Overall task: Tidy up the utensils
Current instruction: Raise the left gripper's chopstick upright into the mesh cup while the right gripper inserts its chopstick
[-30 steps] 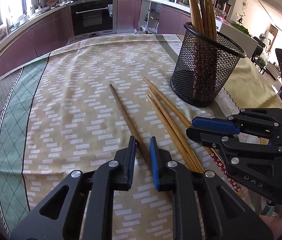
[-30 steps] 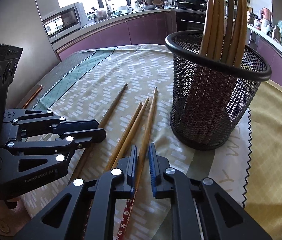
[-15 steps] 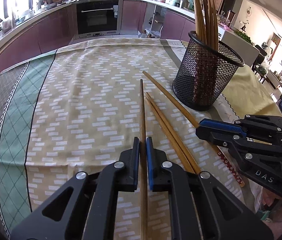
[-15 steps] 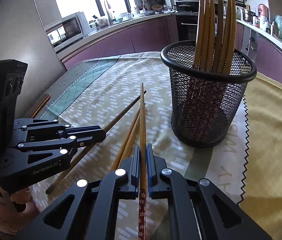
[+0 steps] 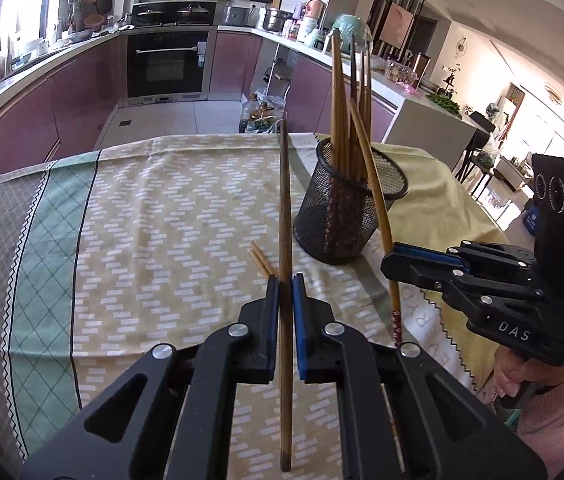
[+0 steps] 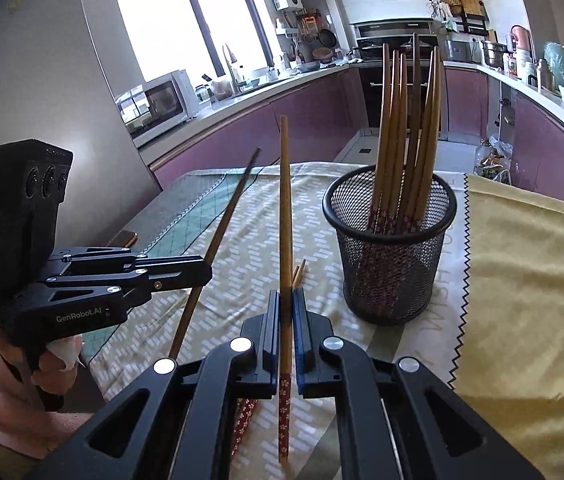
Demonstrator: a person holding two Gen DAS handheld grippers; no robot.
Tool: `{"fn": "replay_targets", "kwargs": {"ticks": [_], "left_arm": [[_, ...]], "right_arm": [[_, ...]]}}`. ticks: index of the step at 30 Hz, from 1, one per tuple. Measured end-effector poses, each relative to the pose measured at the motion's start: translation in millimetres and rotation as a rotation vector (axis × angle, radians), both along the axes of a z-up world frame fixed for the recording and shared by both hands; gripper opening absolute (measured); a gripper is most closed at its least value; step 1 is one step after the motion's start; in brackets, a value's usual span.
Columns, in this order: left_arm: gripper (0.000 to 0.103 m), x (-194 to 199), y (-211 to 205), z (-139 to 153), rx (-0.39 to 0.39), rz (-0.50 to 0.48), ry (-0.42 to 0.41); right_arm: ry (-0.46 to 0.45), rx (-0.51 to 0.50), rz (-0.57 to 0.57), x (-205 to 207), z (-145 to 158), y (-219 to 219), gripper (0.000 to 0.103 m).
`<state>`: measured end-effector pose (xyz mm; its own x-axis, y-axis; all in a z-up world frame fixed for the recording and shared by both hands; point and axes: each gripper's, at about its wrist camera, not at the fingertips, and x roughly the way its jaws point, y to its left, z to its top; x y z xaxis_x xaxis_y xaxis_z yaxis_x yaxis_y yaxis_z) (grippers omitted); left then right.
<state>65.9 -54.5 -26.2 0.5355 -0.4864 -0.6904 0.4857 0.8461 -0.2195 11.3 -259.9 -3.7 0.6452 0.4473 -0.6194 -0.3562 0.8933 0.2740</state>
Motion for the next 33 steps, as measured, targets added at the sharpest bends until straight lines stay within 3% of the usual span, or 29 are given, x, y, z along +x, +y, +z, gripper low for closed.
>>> {"fn": "replay_targets", "kwargs": {"ticks": [20,33], "left_arm": [[0.008,-10,-3,93,-0.17,-0.066,-0.162],[0.008,11,-31,143,-0.184,-0.07,-0.269]], "right_arm": [[-0.179,0.056,-0.085,2,53,-39,0.005],[-0.285,0.075,-0.141,30,89,-51,0.005]]}}
